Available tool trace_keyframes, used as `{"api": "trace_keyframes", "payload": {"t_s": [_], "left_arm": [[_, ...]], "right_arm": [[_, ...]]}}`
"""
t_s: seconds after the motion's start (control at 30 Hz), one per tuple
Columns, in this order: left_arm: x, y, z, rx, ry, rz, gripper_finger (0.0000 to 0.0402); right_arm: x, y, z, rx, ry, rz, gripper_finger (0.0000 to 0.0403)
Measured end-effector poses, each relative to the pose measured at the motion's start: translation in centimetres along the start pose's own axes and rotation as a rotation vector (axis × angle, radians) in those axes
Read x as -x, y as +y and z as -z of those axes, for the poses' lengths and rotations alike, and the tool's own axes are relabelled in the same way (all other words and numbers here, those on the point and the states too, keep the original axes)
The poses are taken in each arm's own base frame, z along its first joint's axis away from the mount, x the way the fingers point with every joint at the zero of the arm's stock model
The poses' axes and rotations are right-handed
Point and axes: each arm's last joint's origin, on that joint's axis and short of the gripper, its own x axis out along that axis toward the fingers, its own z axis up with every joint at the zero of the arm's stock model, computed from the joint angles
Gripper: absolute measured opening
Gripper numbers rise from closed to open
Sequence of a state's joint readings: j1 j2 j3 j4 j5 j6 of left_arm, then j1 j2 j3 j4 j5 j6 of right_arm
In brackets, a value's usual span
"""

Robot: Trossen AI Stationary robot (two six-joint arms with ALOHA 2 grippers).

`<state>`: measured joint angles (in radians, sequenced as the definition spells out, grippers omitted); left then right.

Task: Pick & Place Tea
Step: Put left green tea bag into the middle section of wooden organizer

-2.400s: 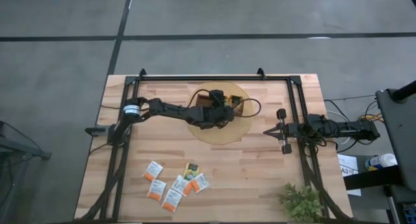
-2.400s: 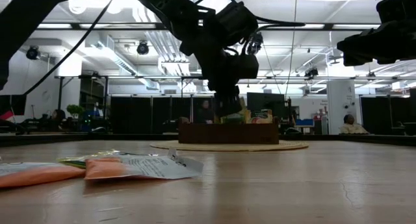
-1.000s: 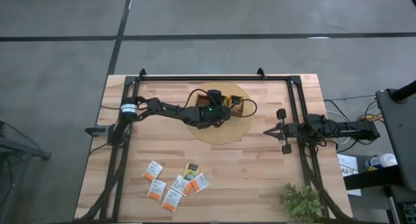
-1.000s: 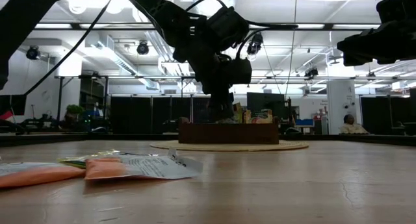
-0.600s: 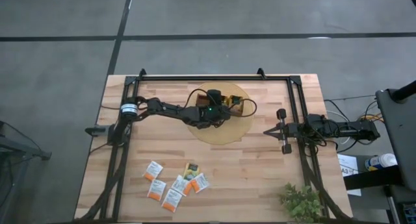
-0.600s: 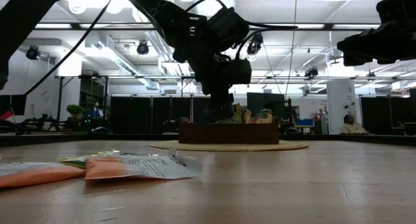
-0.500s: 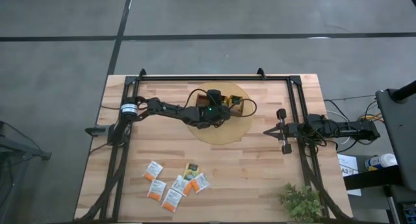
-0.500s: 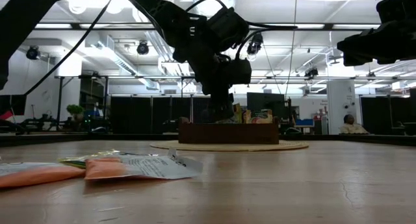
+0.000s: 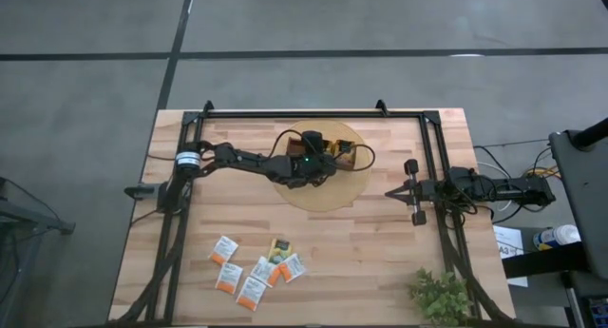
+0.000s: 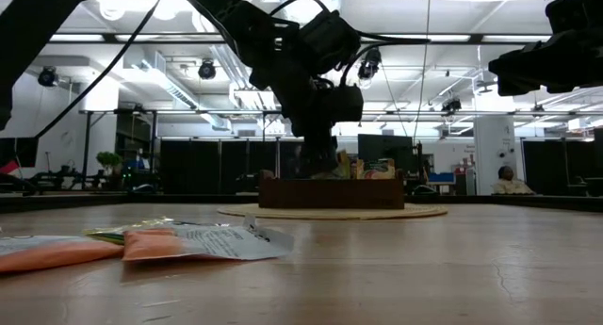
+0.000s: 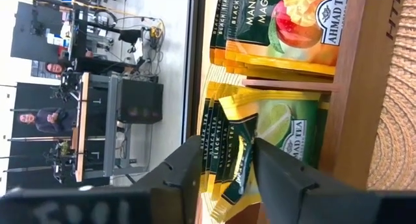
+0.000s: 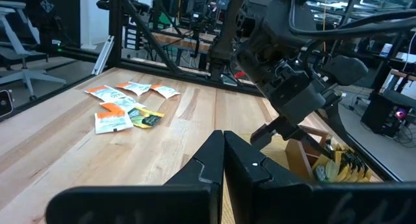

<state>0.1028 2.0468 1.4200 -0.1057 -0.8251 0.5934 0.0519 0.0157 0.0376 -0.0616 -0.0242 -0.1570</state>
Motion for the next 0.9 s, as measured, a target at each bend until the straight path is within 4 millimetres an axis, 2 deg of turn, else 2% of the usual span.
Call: {"api": "trace_keyframes", "payload": {"t_s": [0.2, 0.3, 0.6, 0.9], "left_arm": [[0.04, 0.03, 0.04, -0.002, 0.015, -0.021, 0.0196], [0.06, 0.02, 0.11, -0.018, 0.028, -0.031, 0.0214], [0.57, 0.72, -0.48, -0.027, 0.025, -0.029, 0.0218], [1.0, 0.34, -0.77, -0.074, -0.006, 0.015, 0.0218]], "right_arm": [[0.0, 0.0, 0.0, 0.0, 0.0, 0.0, 0.0009], [0.0, 0.0, 0.0, 0.0, 0.0, 0.0, 0.0009], [0.0, 0.0, 0.0, 0.0, 0.0, 0.0, 0.0009], [0.0, 0.0, 0.0, 0.0, 0.0, 0.0, 0.0009]]}}
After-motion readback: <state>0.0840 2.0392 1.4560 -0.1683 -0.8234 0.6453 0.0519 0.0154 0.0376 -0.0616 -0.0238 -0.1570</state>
